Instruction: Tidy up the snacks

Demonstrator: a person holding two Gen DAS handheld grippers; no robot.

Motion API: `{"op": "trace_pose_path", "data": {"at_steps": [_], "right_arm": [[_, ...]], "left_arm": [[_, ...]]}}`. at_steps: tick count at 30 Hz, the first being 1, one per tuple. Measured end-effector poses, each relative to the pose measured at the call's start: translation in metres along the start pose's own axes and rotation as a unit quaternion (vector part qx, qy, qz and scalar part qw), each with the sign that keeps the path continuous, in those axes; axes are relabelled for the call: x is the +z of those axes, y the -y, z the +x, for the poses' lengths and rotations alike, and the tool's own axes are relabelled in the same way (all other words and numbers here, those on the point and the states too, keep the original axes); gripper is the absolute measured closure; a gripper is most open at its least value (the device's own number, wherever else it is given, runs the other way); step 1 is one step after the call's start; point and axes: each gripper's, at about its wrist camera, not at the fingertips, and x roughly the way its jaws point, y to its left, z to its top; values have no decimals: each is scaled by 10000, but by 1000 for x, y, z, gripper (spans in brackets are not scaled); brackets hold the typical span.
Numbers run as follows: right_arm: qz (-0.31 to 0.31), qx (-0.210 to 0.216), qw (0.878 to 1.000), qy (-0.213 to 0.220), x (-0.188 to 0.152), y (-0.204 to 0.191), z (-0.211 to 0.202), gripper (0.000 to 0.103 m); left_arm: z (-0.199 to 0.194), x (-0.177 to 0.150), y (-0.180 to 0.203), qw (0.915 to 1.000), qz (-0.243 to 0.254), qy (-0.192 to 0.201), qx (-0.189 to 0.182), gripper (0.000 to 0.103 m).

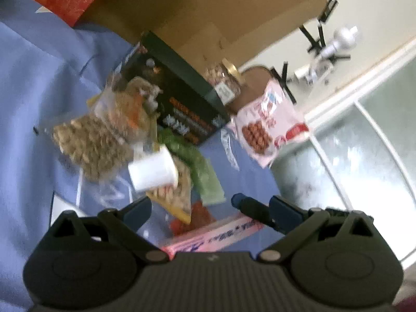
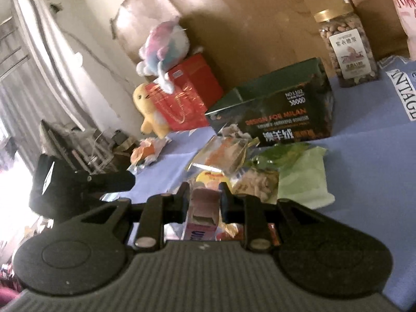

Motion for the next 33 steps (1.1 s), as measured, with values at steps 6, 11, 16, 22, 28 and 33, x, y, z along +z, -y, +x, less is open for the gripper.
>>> {"op": "trace_pose_path", "data": {"at_steps": [6, 11, 16, 22, 28, 33], "right_arm": [[-870, -403, 9931, -681, -25, -3, -10, 44], [-1984, -669, 9725, -1021, -44, -18, -14, 37], [-2463, -627, 9582, -1314, -55, -18, -27, 36], [-2522, -723, 9549, -1389, -65, -17, -25, 41], [-2698, -789, 9523, -1187, -63, -25, -19, 58], [-2753, -959, 9546, -608, -41, -34, -21, 59]], "left_arm": [[1, -22, 3, 9987, 222, -436, 146, 3], [8, -35, 14, 9957, 435, -774, 275, 3], [6, -49, 27, 9902, 808, -1057, 436, 3], [19, -59, 27, 9863, 792, -1384, 428, 23], [17, -53, 33, 9873, 974, -1085, 633, 25], [12, -26, 49, 9865, 1305, -814, 564, 25]]}}
